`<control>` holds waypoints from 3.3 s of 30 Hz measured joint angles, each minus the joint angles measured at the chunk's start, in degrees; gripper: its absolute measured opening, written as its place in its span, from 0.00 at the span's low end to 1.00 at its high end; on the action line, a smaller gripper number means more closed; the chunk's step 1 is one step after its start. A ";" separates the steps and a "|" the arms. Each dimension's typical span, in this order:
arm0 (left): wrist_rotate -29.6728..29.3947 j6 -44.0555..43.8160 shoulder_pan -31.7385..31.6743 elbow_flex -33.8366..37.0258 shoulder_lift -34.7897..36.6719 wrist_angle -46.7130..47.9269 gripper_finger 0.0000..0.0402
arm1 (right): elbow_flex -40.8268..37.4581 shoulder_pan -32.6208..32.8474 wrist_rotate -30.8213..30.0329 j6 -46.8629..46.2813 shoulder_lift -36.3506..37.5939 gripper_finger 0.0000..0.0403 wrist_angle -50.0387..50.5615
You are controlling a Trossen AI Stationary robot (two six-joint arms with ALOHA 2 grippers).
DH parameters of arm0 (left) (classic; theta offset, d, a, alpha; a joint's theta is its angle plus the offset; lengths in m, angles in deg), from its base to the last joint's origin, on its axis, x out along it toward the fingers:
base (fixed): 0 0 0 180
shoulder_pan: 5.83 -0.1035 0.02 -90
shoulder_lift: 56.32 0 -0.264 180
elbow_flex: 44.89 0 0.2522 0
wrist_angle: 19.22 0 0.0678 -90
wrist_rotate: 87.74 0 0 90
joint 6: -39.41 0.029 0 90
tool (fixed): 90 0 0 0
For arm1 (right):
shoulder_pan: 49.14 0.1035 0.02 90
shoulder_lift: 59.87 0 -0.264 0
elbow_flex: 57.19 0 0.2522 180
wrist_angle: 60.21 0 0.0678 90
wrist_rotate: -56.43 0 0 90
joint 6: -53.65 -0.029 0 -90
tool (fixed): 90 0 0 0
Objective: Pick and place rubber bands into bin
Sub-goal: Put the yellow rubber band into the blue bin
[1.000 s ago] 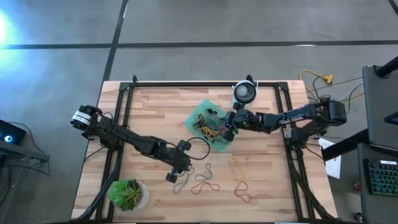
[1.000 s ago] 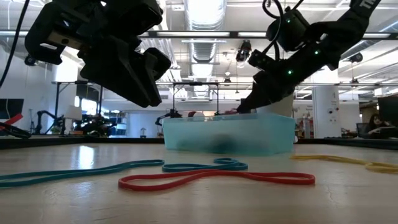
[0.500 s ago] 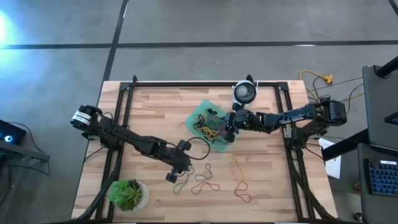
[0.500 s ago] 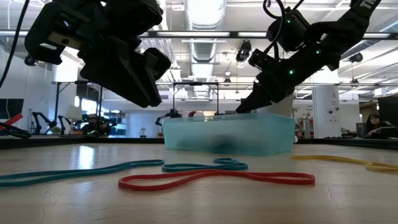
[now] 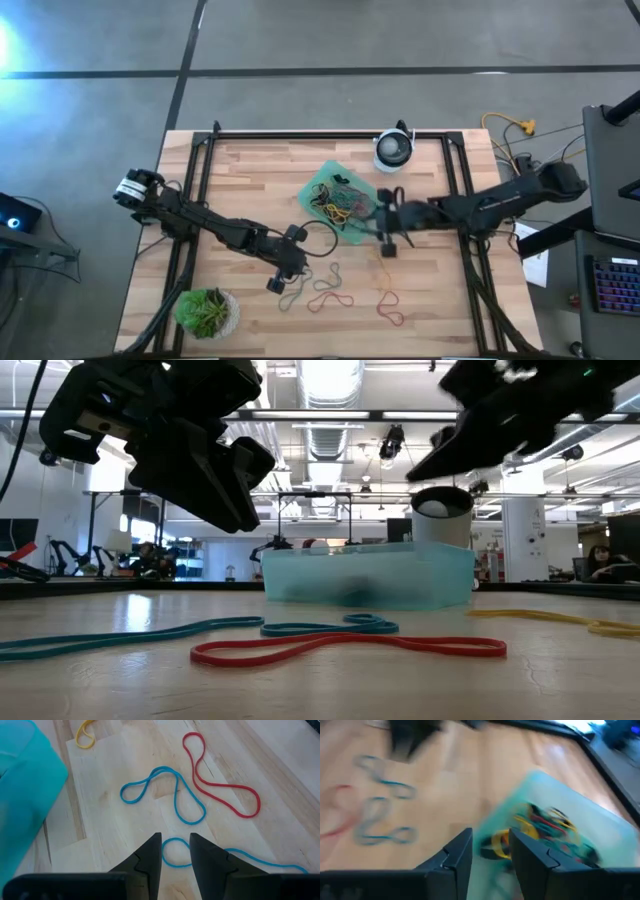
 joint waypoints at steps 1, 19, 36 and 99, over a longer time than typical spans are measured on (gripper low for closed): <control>0.00 -0.01 0.00 0.00 0.00 0.00 0.21 | 0.00 2.01 -0.02 -0.21 0.64 0.30 0.17; 0.42 -2.98 -0.11 0.31 -4.67 -1.00 0.21 | -0.22 22.98 -0.68 -15.14 -11.32 0.28 -1.27; 2.58 -2.43 -0.13 -2.45 -10.14 -3.84 0.21 | 0.42 24.64 -0.01 -23.05 -19.35 0.24 -5.44; 2.47 -2.65 -0.12 -1.77 -8.83 -2.94 0.21 | 4.09 32.42 -9.90 -39.72 -23.52 0.19 11.68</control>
